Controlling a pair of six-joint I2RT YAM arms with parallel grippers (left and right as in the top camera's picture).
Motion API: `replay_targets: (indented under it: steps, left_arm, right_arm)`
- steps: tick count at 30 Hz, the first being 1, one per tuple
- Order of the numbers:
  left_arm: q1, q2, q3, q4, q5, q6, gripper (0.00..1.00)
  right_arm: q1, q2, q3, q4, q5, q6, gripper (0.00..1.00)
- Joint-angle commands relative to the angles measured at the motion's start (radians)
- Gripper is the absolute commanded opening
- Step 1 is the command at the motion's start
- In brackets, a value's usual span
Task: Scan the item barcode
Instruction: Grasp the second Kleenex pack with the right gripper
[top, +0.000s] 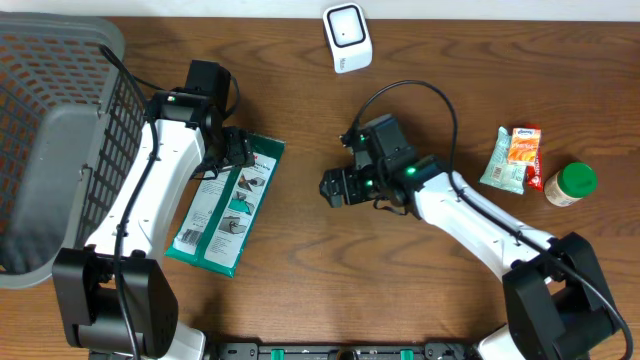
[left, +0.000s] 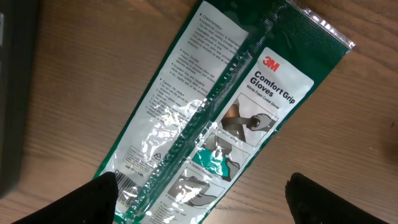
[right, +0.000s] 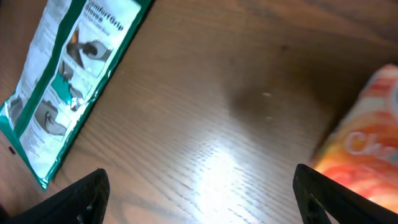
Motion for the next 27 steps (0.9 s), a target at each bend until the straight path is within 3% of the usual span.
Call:
replay_targets:
  steps: [1, 8, 11, 13, 21, 27]
  left_arm:
    - [0.002, -0.003, 0.014, -0.005, -0.009, 0.001, 0.87]
    - [0.002, -0.003, 0.014, -0.005, -0.009, 0.002, 0.87]
    - [0.002, -0.003, 0.014, -0.005, -0.009, 0.002, 0.87]
    - [0.002, -0.003, 0.014, -0.005, -0.009, 0.002, 0.87]
    - [0.002, -0.003, 0.014, -0.005, -0.009, 0.002, 0.87]
    - [0.002, -0.003, 0.014, -0.005, -0.009, 0.002, 0.87]
  right_arm:
    - [0.042, 0.022, 0.0, 0.002, 0.057, -0.011, 0.89]
    - [0.126, 0.037, -0.001, 0.001, 0.208, -0.011, 0.81]
    - [0.149, 0.038, -0.001, 0.002, 0.264, -0.012, 0.69]
    - [0.147, 0.035, 0.006, 0.002, 0.32, -0.012, 0.68]
    - [-0.01, 0.011, 0.144, -0.141, 0.293, 0.021, 0.57]
    - [-0.14, 0.021, 0.123, -0.189, 0.288, 0.102, 0.49]
